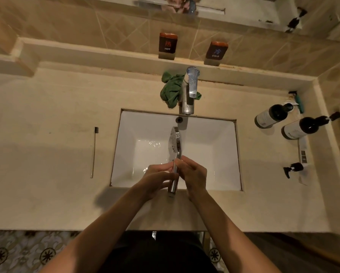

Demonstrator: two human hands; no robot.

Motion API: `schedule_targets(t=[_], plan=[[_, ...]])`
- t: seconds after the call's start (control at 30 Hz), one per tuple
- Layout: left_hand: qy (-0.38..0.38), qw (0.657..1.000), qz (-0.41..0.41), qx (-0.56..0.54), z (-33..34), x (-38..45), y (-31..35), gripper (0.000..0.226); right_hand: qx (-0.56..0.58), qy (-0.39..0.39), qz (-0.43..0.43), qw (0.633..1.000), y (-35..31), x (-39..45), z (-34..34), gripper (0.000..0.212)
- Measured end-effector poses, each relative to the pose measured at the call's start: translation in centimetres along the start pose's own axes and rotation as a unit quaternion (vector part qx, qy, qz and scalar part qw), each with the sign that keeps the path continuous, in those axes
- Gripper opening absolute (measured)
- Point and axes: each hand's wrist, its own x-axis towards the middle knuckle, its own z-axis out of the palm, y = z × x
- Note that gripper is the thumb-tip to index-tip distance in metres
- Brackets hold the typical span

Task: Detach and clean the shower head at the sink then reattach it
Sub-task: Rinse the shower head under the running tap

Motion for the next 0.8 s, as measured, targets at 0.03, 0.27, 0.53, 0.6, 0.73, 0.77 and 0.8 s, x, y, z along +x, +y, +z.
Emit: schedule_targets(t=[0.03, 0.27, 0.53, 0.6, 0.73, 0.77, 0.8], plan=[[0.006, 1.0, -0.007, 0.005, 0.0, 0.0, 0.1, 0.035, 0.029, 0.007, 0.027, 0.999, 0.1, -0.1, 0.0, 0.013], [0.002, 0.999, -0.032, 0.008, -0.3, -0.5, -0.2, 0.029, 0.052, 0.005, 0.081, 0.995, 0.3, -0.6, 0.2, 0.015], [0.018, 0.998, -0.035, 0.04, -0.2, -0.7, -1.2, 0.028, 0.052, 0.033, 0.104, 0.993, 0.9, -1.4, 0.4, 0.018], [0.006, 0.998, -0.024, 0.052, -0.3, -0.9, -1.3, 0.03, 0.07, 0.029, 0.081, 0.994, 1.2, -1.8, 0.0, 0.018], [-0.004, 0.997, -0.014, 0.076, -0.5, -1.3, -0.7, 0.033, 0.096, 0.004, 0.08, 0.992, 2.1, -1.9, -0.3, 0.005], [-0.003, 0.997, -0.032, 0.077, -0.3, -1.3, -0.4, 0.03, 0.06, 0.021, 0.095, 0.993, 2.0, -1.7, 0.0, 0.01], [-0.002, 0.997, -0.049, 0.066, -0.1, -1.5, -0.2, 0.027, 0.028, 0.042, 0.109, 0.993, 1.9, -1.5, 0.1, 0.017]])
